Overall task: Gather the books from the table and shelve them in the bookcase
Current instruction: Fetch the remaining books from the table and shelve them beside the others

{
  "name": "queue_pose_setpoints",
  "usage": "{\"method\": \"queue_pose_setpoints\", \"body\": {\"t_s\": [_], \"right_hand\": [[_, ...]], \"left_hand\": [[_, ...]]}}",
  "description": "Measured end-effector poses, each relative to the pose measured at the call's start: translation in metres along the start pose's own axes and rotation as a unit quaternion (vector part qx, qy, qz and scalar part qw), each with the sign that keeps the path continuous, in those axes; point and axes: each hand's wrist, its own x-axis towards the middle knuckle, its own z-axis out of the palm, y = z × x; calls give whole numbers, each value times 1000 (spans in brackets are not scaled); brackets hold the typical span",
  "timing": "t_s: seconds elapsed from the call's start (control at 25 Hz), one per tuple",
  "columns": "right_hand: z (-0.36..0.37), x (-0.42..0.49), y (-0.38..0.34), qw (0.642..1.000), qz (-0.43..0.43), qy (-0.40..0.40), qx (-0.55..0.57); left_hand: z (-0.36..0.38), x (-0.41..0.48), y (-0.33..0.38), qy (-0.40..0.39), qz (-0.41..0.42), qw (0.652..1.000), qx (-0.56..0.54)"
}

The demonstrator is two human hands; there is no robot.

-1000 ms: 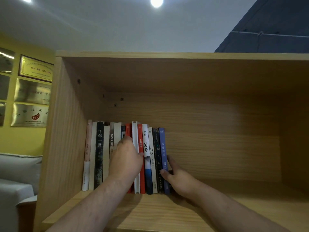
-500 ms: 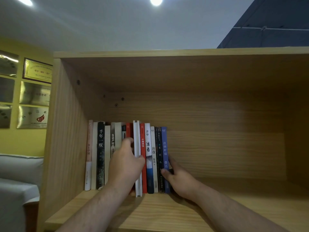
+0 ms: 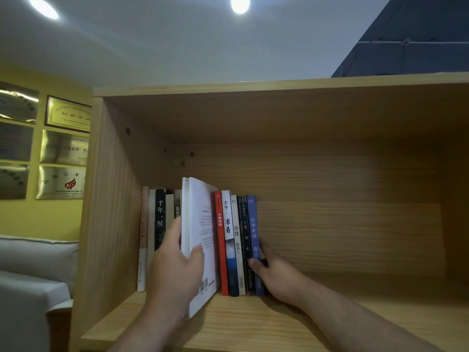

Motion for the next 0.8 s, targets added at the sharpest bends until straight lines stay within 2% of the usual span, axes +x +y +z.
{"method": "queue_pose_setpoints", "body": {"t_s": [0.2, 0.36, 0.44, 0.48, 0.52, 0.6, 0.64, 0.72, 0.8], "right_hand": [[3, 6, 2, 1000, 0, -8, -16], [7, 8, 4, 1000, -14, 13, -8], [8, 5, 4, 1000, -5, 6, -10], [9, 3, 1, 1000, -6, 2, 11], [8, 0, -2, 997, -6, 3, 80], [2, -6, -11, 962, 14, 16, 271], [-4, -9, -15, 944, 5, 25, 330], [-21, -16, -21, 926, -9, 33, 375], [-33, -18, -21, 916, -1, 9, 400]], "left_hand": [[-31, -20, 15, 59, 13, 998, -29], [-59, -30, 25, 89, -13, 985, -145], [-59, -25, 25, 70, -36, 976, -203], [-55, -21, 25, 54, -53, 970, -232], [-48, -17, 25, 36, -70, 963, -257], [-33, -8, 28, -11, -102, 950, -296], [-25, -3, 29, -35, -114, 943, -311], [-8, 6, 31, -74, -137, 931, -330], [10, 16, 35, -108, -147, 925, -335]]}}
